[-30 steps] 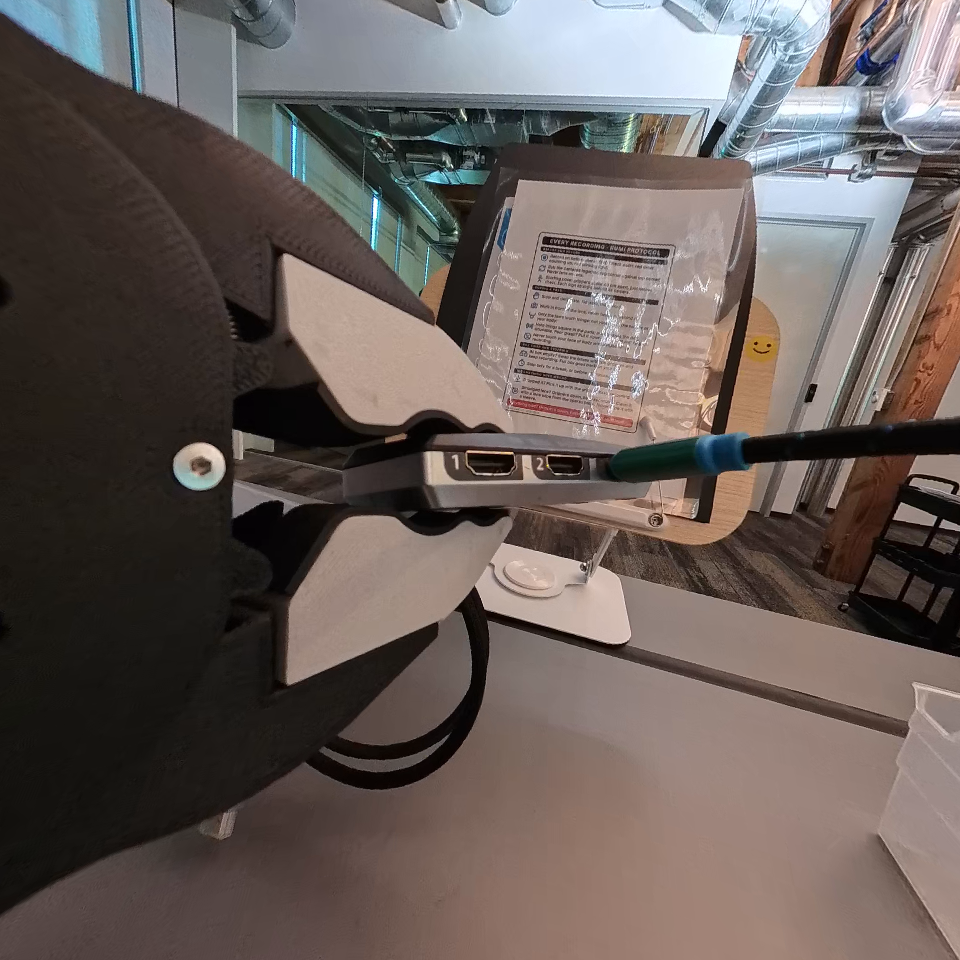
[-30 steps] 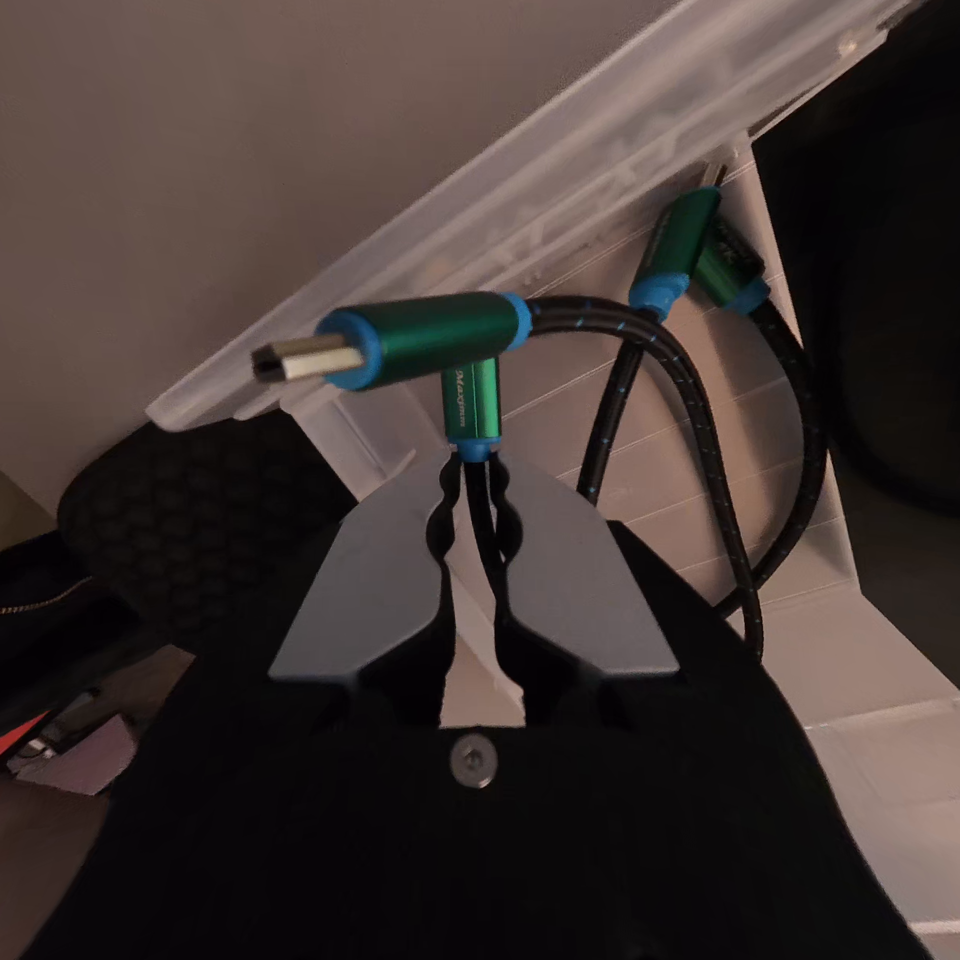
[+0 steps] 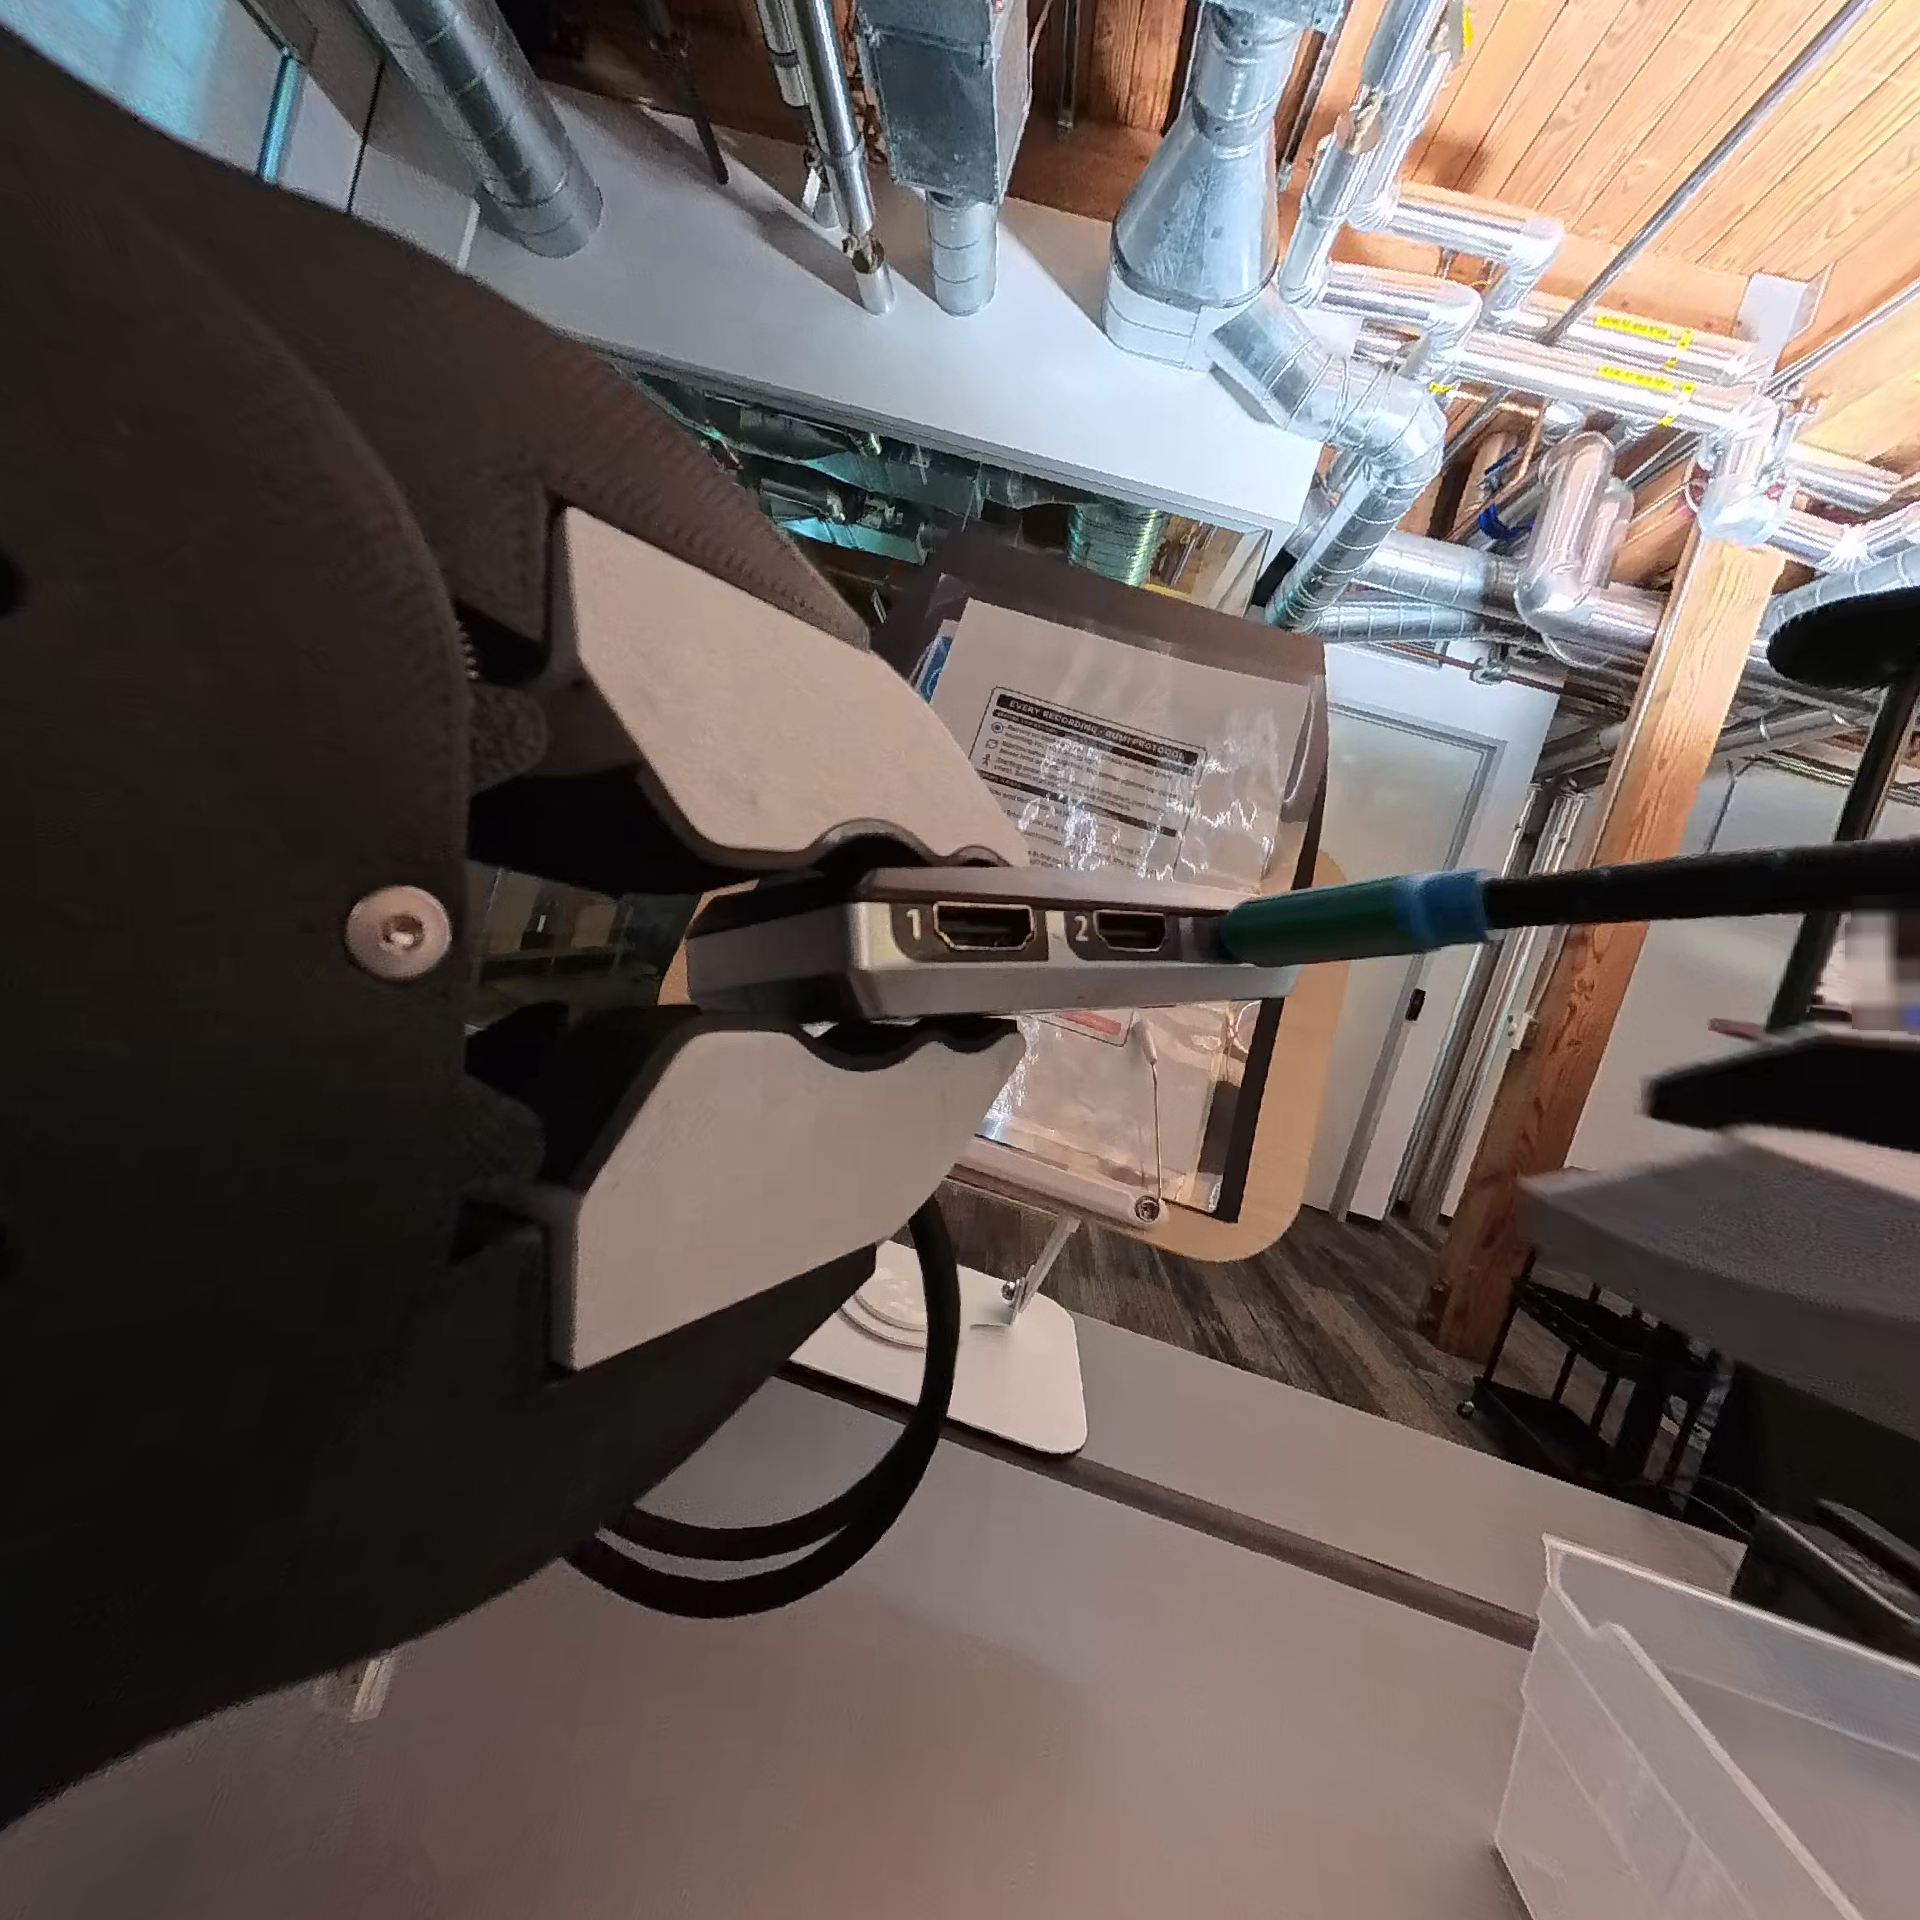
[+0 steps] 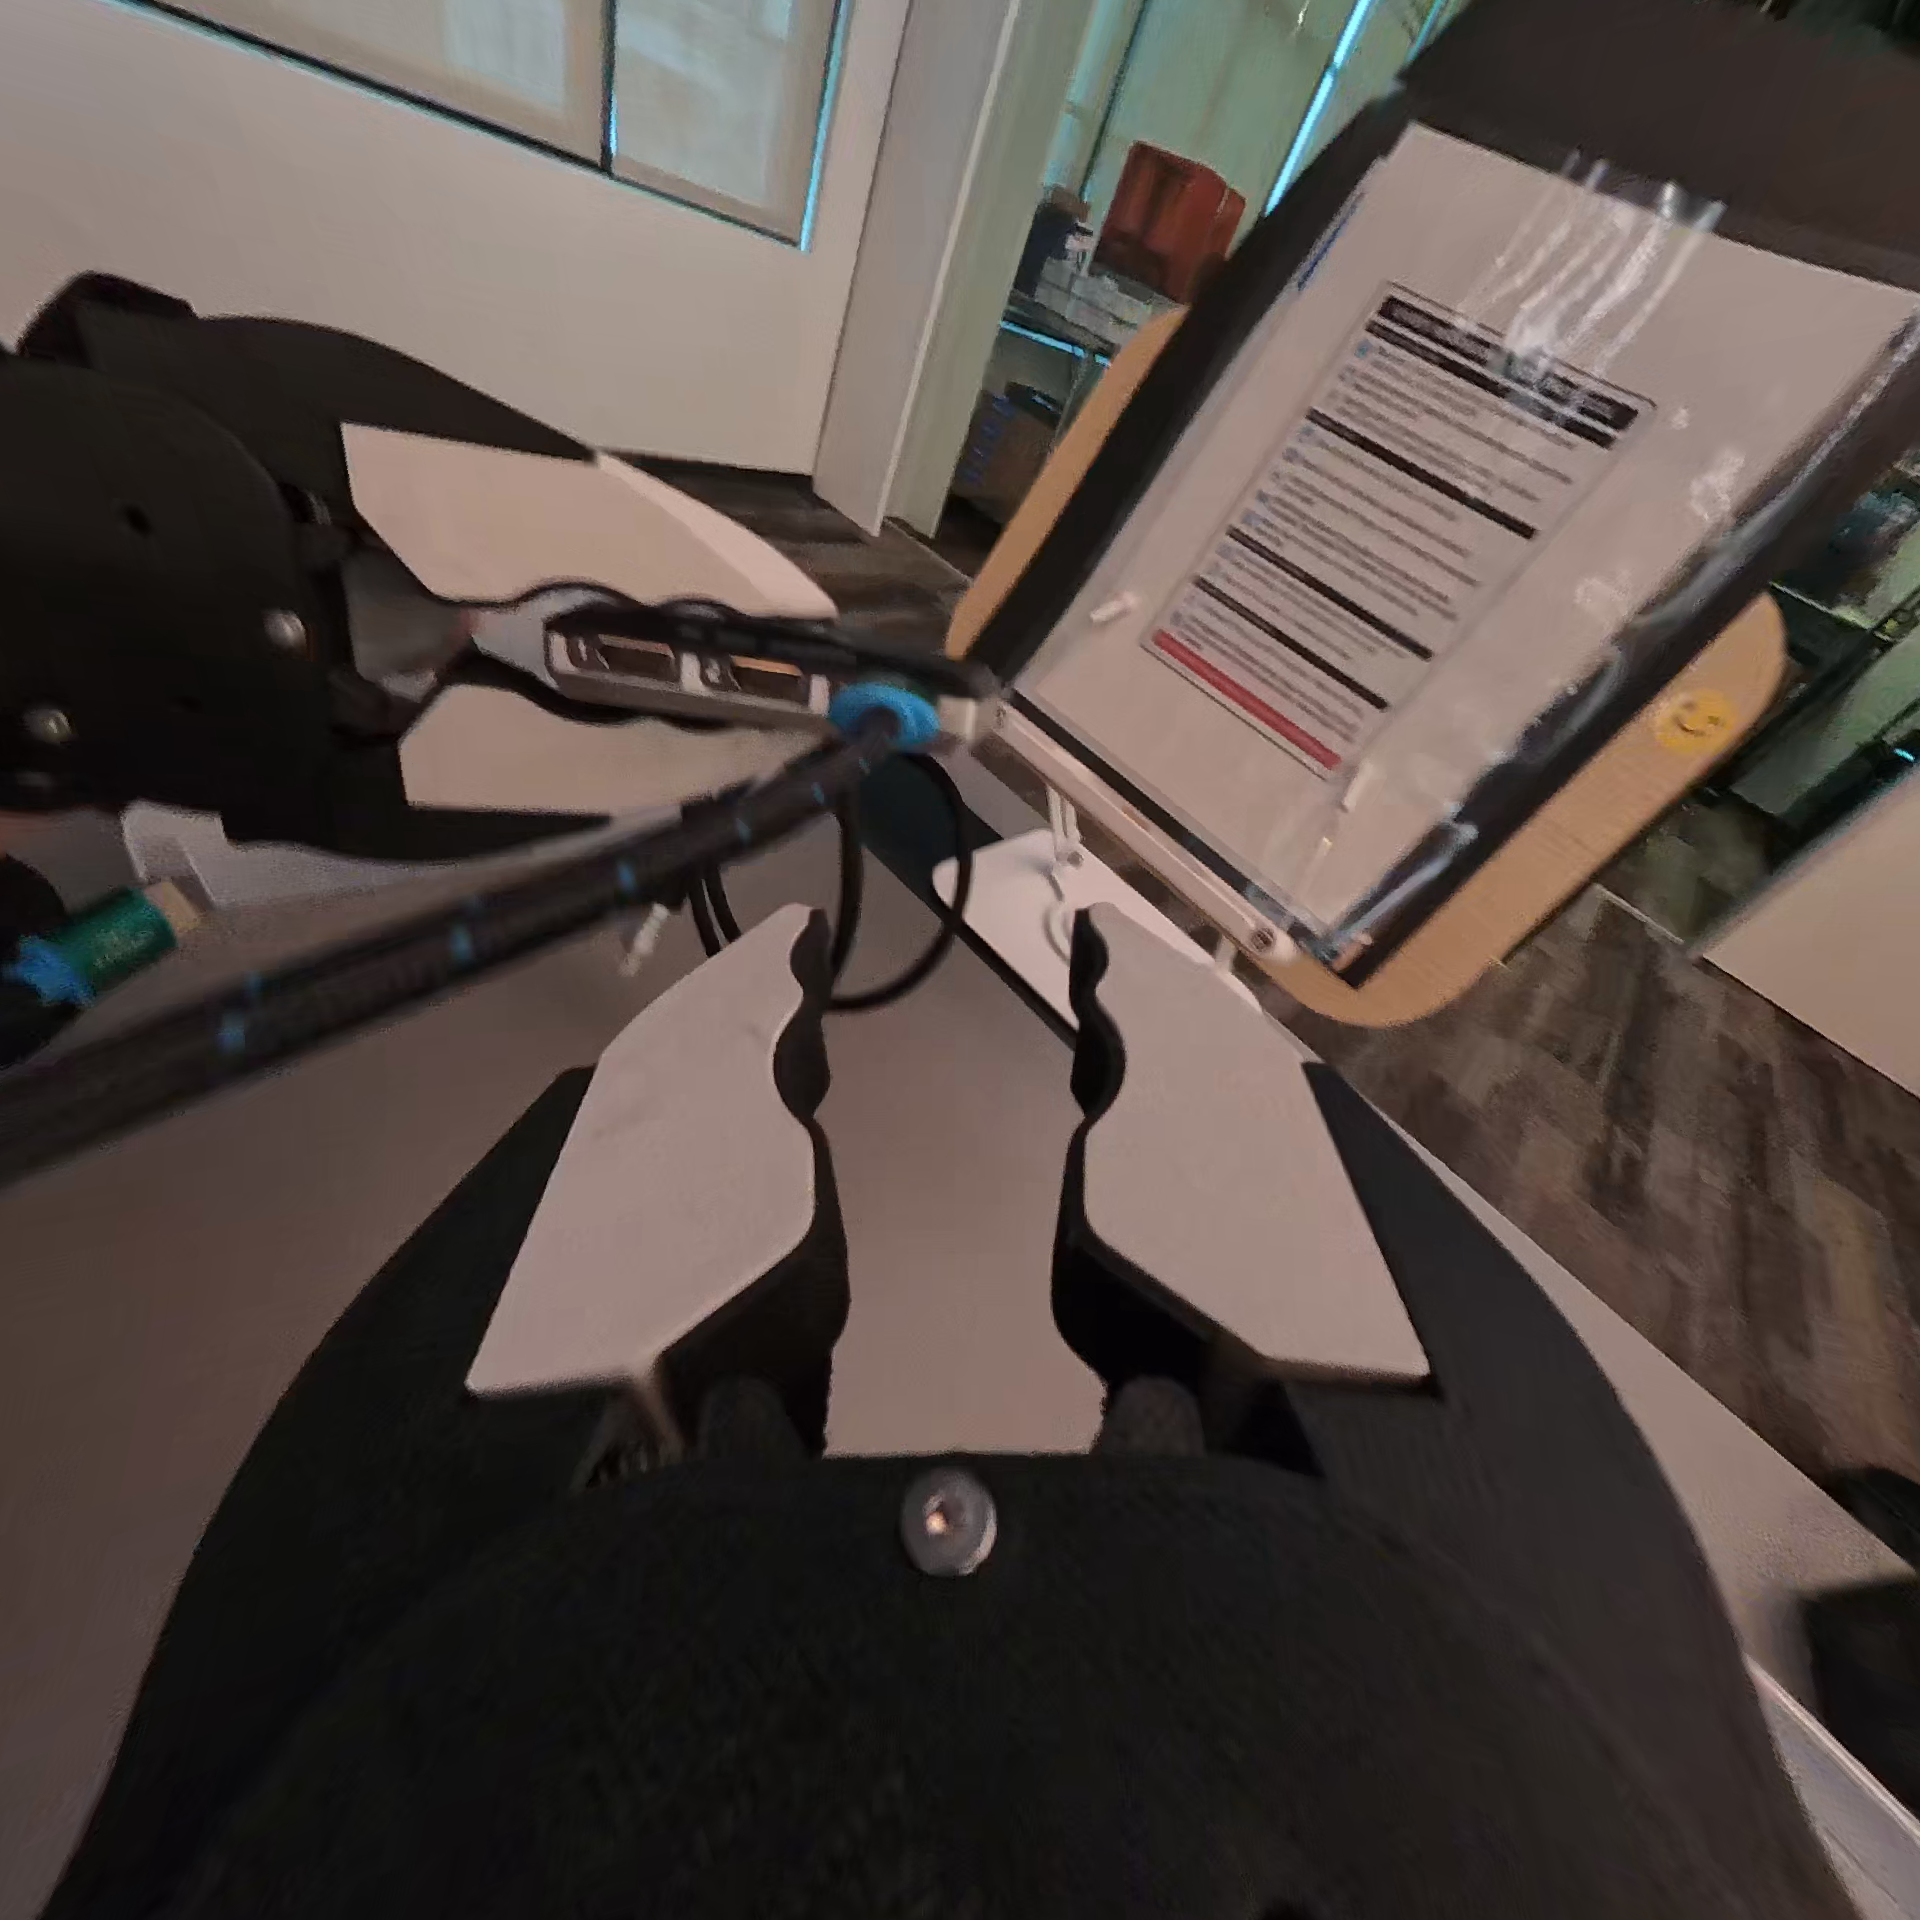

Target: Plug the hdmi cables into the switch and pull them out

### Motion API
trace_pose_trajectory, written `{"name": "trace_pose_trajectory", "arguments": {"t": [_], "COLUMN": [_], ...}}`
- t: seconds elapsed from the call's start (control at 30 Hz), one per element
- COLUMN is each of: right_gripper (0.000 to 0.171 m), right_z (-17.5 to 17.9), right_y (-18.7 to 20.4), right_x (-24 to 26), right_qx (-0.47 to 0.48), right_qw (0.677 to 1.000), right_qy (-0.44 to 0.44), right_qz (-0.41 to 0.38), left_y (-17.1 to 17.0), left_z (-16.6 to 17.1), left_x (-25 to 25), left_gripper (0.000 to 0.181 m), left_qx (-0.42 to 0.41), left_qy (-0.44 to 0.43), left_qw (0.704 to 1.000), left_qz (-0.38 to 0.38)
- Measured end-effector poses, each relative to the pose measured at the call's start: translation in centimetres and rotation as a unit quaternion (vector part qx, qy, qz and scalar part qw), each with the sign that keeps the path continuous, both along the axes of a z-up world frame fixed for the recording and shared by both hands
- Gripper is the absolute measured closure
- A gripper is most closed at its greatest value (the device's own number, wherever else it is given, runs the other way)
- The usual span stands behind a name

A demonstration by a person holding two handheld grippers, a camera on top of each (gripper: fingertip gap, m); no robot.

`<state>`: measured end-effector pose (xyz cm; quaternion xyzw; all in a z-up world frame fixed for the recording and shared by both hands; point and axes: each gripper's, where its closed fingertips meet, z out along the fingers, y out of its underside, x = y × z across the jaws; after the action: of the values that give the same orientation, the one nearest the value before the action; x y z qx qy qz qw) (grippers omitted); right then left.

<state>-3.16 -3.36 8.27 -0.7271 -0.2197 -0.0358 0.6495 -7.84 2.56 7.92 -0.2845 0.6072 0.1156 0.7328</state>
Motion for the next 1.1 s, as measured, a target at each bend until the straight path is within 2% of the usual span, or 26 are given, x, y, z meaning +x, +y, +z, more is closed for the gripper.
{"name": "trace_pose_trajectory", "arguments": {"t": [0.13,0.23,0.33,0.53,0.87,1.1], "right_gripper": [0.127,0.133,0.149,0.149,0.15,0.149], "right_z": [1.4,1.0,0.6,0.4,-0.2,-0.4], "right_y": [2.1,3.3,3.8,4.3,4.2,4.2], "right_x": [-1.8,-2.1,-2.6,-2.3,-1.8,-1.9], "right_qx": [0.038,0.018,0.011,0.039,0.021,0.031], "right_qw": [0.999,0.999,0.997,0.998,0.988,0.994], "right_qy": [0.03,0.042,0.064,0.056,0.149,0.104], "right_qz": [0.012,0.016,0.035,0.015,0.023,-0.019], "left_y": [0.0,0.1,0.4,0.8,0.9,1.5], "left_z": [-0.1,-0.3,-0.6,-1.1,-1.3,-1.3], "left_x": [0.0,0.2,0.3,0.4,0.8,0.8], "left_gripper": [0.158,0.158,0.158,0.158,0.158,0.158], "left_qx": [0.005,0.004,0.002,-0.009,0.026,0.003], "left_qy": [0.002,0.004,0.009,0.019,0.023,0.015], "left_qw": [1.0,1.0,1.0,1.0,0.998,0.998], "left_qz": [0.001,0.004,0.01,0.02,0.06,0.063]}}
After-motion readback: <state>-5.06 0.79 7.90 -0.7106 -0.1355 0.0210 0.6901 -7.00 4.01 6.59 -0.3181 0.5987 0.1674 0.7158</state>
